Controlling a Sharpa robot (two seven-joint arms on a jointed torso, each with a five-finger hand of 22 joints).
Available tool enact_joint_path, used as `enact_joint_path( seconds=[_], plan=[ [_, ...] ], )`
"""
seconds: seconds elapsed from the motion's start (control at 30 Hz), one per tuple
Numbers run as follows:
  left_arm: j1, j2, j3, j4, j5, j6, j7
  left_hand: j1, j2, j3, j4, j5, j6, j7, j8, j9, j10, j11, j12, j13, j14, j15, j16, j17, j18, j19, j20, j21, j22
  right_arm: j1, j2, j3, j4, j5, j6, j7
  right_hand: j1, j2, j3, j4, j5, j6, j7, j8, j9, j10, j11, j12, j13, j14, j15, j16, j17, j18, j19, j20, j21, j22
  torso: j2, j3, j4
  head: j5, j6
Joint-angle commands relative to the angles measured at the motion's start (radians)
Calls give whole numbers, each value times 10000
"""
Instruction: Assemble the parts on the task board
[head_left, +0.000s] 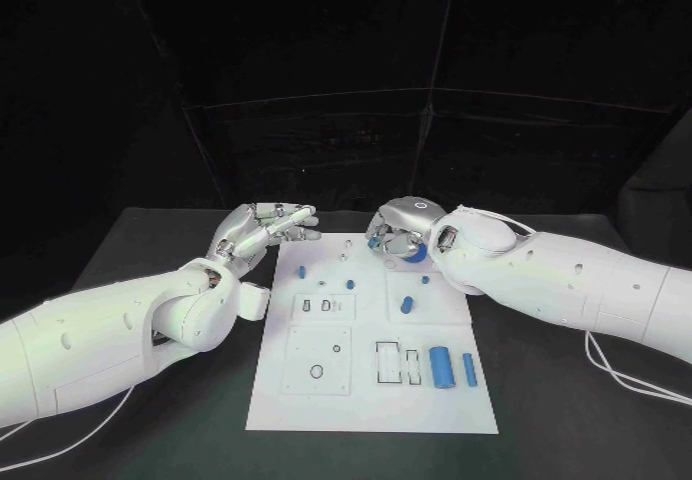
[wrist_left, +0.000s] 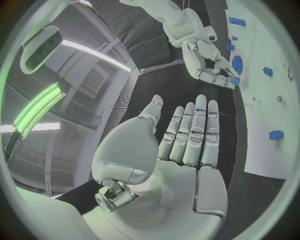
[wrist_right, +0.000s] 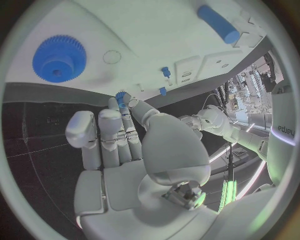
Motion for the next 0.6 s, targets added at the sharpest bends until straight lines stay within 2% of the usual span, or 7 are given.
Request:
enact_joint_path(
  seconds=[0.03,0.1,0.17,0.27,0.37,0.6],
  plan=[
    [16,10,8,3,1,165,36,-86,17,-29,-49,11,-55,123,-55,-14,-19,28,-43,-14,30,44,-61,-9,150,71,2,-66,-16,35,165,10,-212,67,-623,-206,11,-103,78,-2,18,61,17,-40,-5,33,36,17,-8,105,-30,41,15,-131,67,19,67,21,21,-5,38,20,4],
    [17,-10,8,28,15,158,35,-84,21,-27,-51,11,-55,124,-56,-14,-20,28,-45,-14,32,44,-63,-9,150,72,2,-67,-17,60,307,10,-379,69,-615,-207,9,-104,81,-1,18,60,17,-41,-5,32,37,16,-8,104,-30,42,15,-131,66,19,68,22,45,-19,76,11,21],
    [19,-32,8,59,29,156,37,-78,32,-23,-56,13,-56,124,-59,-13,-23,29,-51,-14,35,45,-68,-9,150,75,3,-70,-21,82,477,11,-568,70,-576,-189,9,-104,81,-1,18,60,17,-41,-5,32,37,16,-8,104,-30,42,15,-131,66,19,68,22,67,-19,78,14,72],
    [29,-63,8,111,43,146,36,-78,32,-23,-56,13,-56,124,-59,-13,-23,29,-51,-14,35,45,-68,-9,150,75,3,-70,-21,103,752,11,-859,72,-486,-154,-10,-128,122,14,17,48,20,-50,-8,18,42,12,-10,103,-24,107,79,-136,72,25,93,55,115,-29,124,-18,95],
    [40,-78,9,149,48,142,35,-78,32,-23,-56,13,-56,124,-59,-13,-23,29,-51,-14,35,45,-68,-9,150,75,3,-70,-21,111,954,11,-1068,72,-432,-143,-32,-150,167,32,14,29,20,-59,-12,-6,47,5,-13,99,-18,150,107,-137,67,31,109,71,131,-31,118,-2,108],
    [77,-108,9,232,53,128,34,-78,32,-23,-56,13,-56,124,-59,-13,-23,29,-51,-14,35,45,-68,-9,150,75,3,-70,-21,120,1282,11,-1427,73,-281,-126,-43,-161,195,44,12,19,22,-64,-13,-22,51,0,-15,94,-15,170,115,-137,64,34,119,80,209,-70,182,-54,144]
  ],
)
